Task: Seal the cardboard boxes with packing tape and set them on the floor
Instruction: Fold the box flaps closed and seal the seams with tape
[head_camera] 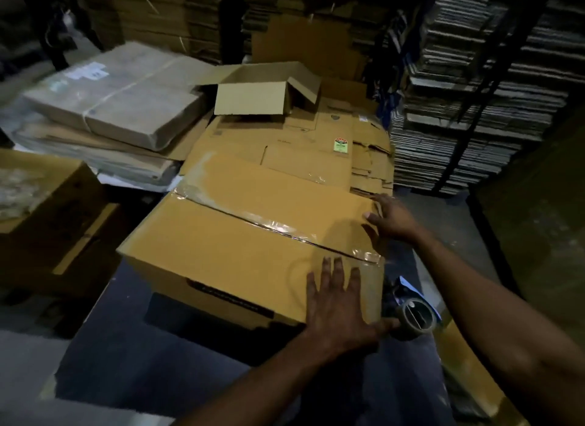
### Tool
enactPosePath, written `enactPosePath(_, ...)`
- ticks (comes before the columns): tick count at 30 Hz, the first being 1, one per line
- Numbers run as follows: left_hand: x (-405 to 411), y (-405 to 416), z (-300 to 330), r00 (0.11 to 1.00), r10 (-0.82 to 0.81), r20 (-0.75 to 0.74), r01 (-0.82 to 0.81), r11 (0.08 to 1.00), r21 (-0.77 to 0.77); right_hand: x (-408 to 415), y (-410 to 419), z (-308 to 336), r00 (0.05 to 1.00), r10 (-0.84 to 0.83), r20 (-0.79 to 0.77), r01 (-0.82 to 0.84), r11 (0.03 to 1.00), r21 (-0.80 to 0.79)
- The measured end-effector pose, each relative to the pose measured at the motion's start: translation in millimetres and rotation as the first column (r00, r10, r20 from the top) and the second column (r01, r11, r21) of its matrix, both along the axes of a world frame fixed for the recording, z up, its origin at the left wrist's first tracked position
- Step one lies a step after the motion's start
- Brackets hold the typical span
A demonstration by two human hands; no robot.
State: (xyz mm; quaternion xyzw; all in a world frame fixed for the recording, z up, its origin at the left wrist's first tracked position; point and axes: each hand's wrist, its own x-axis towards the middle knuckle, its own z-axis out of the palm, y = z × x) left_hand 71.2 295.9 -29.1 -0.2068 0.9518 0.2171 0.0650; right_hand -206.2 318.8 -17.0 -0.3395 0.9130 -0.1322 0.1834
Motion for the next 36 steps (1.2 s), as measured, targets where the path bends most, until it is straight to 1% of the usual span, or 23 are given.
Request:
enactPosePath(2,-7.3,28.4,-7.7,0.998,-0.030,0.052,0.033,0.998,-0.049,-2.3,2.9,-10.5,1.000,0.020,0.000,-0.020,1.000,0.015)
enactPosePath(4,-4.6,43.6,-16.9,0.995,-0.060,0.073,0.067,0.993,-0.101,-3.0,13.4,-19.7,1.000,0.004,-0.020,-0.004,0.999,-0.035)
enactPosePath(5,0.0,45.4,-19.8,0.996,-0.049,0.069,0.057,0.992,-0.117,-4.3,20.9,-26.1,0.999,0.001,-0.043,-0.005,0.996,-0.084)
enactPosePath(7,12.4,39.7,-21.1,0.997,-0.011,0.070,0.020,0.992,-0.124,-1.5,36.7,-32.0,0.997,0.004,-0.073,-0.015,0.989,-0.145)
enactPosePath(9,26.3,28.5,-17.0,0.994,0.001,0.105,0.013,0.990,-0.137,4.9,48.6,-38.9,0.996,0.012,-0.093,-0.029,0.984,-0.177)
enactPosePath(12,53.0,1.1,-6.6,0.989,0.050,0.139,-0.029,0.989,-0.146,19.5,61.4,-44.9,0.993,0.010,-0.114,-0.031,0.983,-0.183)
enactPosePath(14,74.1,-22.6,-2.0,0.988,0.105,0.115,-0.085,0.983,-0.165,33.4,68.4,-50.1,0.994,0.000,-0.112,-0.021,0.983,-0.185)
enactPosePath(16,92.9,-50.7,-2.8,0.981,0.187,0.060,-0.172,0.965,-0.196,53.5,72.8,-59.9,0.996,-0.040,-0.082,0.024,0.982,-0.186)
enactPosePath(19,101.7,-90.9,-8.5,0.963,0.269,-0.001,-0.259,0.926,-0.275,78.3,68.5,-74.3,0.992,-0.098,-0.077,0.084,0.983,-0.162)
enactPosePath(22,82.9,-98.7,-11.8,0.973,0.222,-0.060,-0.229,0.919,-0.322,86.0,57.1,-63.7,0.993,-0.118,-0.028,0.109,0.969,-0.220)
enactPosePath(25,51.5,-77.3,-24.1,0.990,0.123,-0.073,-0.140,0.940,-0.312,76.7,53.5,-54.4,0.998,-0.035,0.042,0.046,0.950,-0.309)
enactPosePath(27,39.0,-64.0,-35.9,0.988,0.138,-0.063,-0.152,0.931,-0.333,68.1,63.4,-59.1,0.997,0.017,0.082,0.014,0.933,-0.360)
enactPosePath(29,36.5,-58.5,-45.9,0.977,0.180,-0.114,-0.209,0.912,-0.352,56.1,86.2,-77.5,0.994,-0.050,0.099,0.085,0.918,-0.387)
enactPosePath(30,37.1,-57.9,-50.0,0.972,0.185,-0.147,-0.227,0.903,-0.366,49.8,101.0,-88.2,0.992,-0.098,0.075,0.119,0.926,-0.359)
enactPosePath(31,37.7,-57.6,-53.4,0.969,0.183,-0.167,-0.235,0.896,-0.377,41.3,117.2,-98.4,0.988,-0.150,0.043,0.156,0.946,-0.286)
enactPosePath(33,39.2,-54.1,-58.9,0.969,0.171,-0.180,-0.230,0.888,-0.398,22.8,150.7,-121.2,0.967,-0.254,0.027,0.256,0.963,-0.079)
enactPosePath(34,40.0,-50.8,-60.7,0.969,0.164,-0.187,-0.229,0.884,-0.408,13.2,165.1,-132.8,0.959,-0.280,0.033,0.280,0.960,0.014)
enactPosePath(36,43.8,-43.0,-63.2,0.966,0.152,-0.207,-0.229,0.874,-0.429,0.3,183.9,-154.1,0.955,-0.285,0.080,0.271,0.951,0.150)
